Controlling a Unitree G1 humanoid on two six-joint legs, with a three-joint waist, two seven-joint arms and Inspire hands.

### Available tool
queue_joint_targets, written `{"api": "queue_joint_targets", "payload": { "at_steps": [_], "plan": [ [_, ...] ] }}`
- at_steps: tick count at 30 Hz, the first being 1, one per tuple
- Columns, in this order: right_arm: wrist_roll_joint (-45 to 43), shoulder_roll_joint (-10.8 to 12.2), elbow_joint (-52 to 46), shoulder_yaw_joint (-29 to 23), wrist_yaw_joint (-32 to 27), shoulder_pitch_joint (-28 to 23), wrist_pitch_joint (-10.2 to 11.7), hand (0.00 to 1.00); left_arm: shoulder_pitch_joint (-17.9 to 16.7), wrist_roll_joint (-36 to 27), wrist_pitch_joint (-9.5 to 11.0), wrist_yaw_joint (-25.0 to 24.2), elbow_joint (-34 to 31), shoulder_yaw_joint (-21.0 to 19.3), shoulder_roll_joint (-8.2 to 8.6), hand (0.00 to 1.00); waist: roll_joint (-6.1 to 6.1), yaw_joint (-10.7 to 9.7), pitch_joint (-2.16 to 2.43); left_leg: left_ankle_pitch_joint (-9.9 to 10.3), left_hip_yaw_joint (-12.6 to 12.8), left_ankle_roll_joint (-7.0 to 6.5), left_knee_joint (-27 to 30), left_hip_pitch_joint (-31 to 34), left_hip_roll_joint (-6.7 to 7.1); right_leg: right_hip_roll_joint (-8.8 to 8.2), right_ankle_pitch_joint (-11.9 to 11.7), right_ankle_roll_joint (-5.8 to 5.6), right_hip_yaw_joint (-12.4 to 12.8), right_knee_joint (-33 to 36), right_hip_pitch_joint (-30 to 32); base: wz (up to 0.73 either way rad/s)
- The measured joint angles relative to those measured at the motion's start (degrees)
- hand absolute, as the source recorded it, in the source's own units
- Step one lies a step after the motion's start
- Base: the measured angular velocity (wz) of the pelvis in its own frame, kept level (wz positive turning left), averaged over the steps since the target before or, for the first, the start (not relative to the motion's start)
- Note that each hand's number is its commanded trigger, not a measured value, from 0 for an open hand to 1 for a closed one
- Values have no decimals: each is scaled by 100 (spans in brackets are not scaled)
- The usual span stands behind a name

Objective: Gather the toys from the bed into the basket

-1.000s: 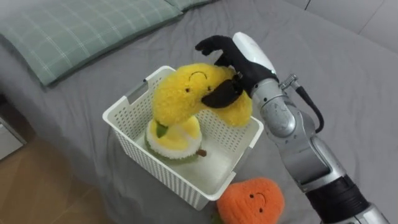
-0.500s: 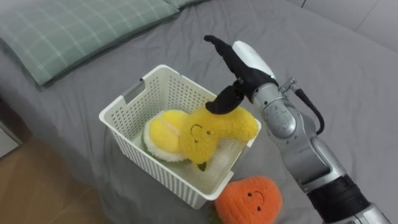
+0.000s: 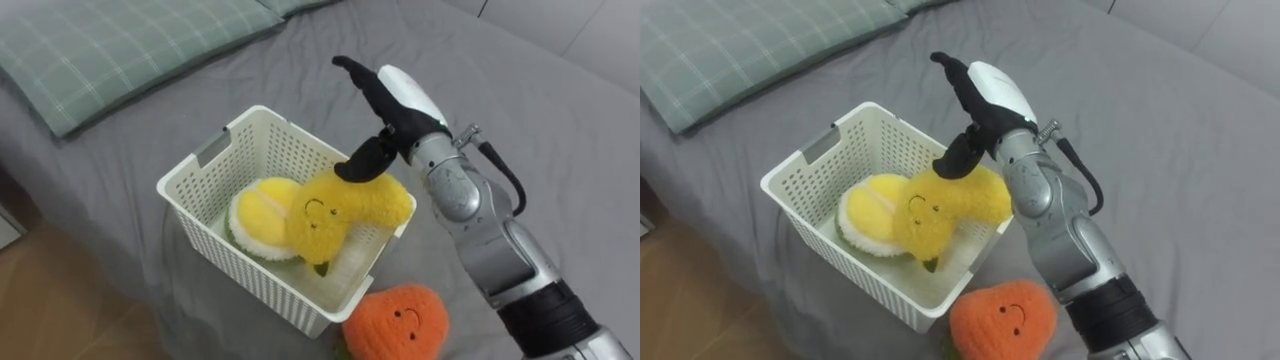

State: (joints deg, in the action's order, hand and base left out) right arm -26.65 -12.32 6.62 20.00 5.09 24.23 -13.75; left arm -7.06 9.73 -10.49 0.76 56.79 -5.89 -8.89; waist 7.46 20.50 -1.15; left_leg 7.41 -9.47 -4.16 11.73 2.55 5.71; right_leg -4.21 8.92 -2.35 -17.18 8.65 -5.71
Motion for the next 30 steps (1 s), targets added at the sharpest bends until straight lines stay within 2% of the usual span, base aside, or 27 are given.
{"api": "queue_joint_targets", "payload": {
  "at_steps": [5,8,10,13,15,17,21,24,26,30],
  "plan": [
    [408,-4,51,-136,-156,0,6,0,-36,-26,-48,39,-67,-2,43,0,-4,2,-2,0,57,0,-18,-14,-13,1,0,0,38,0,14,-4],
    [816,-1,180,-316,-257,-58,9,0,-59,-78,-46,106,-69,-2,73,0,-14,-136,-7,-1,40,-2,16,-14,-4,0,0,0,15,0,-12,2],
    [978,-22,183,-489,-324,-92,14,0,-138,-36,-44,110,-74,-59,87,0,-58,-205,-28,6,56,-10,27,-13,-5,-1,0,0,-5,-1,-8,-2],
    [1499,-65,183,-878,-598,-193,53,0,-277,-9,-48,111,-112,-235,124,0,-115,-341,-9,34,118,-25,49,-23,-14,-3,0,0,43,1,-1,-11],
    [1967,-129,245,-1085,-826,-500,199,0,-418,-42,-51,139,-100,-242,136,0,-198,-465,17,41,157,-38,51,-64,-14,-13,-1,-1,67,8,-37,-6],
    [2018,-158,281,-1149,-910,-813,202,0,-501,-50,-50,144,-68,-249,158,0,-257,-492,35,52,244,-53,44,-100,-25,-16,-1,-2,139,10,-44,-18],
    [2145,-158,534,-1227,-916,-1464,211,0,-667,-109,-49,199,-66,-410,175,0,-323,-733,66,65,355,-70,27,-128,-38,-38,3,-8,159,8,-47,-12],
    [2170,-150,700,-1294,-815,-1604,210,0,-754,-126,-39,249,-30,-443,175,0,-373,-933,85,75,466,-81,20,-148,-58,-32,2,-10,278,20,-42,-19],
    [2195,-150,771,-1363,-787,-1629,266,0,-785,-126,-3,249,57,-464,160,0,-387,-1052,82,79,515,-84,-18,-240,-68,-32,2,-10,306,24,-93,-17],
    [2202,-148,921,-1475,-751,-1691,324,0,-822,-125,15,246,38,-453,169,0,-368,-1183,94,154,610,-73,0,-319,-115,0,2,-11,395,27,-130,-18]
  ]
}}
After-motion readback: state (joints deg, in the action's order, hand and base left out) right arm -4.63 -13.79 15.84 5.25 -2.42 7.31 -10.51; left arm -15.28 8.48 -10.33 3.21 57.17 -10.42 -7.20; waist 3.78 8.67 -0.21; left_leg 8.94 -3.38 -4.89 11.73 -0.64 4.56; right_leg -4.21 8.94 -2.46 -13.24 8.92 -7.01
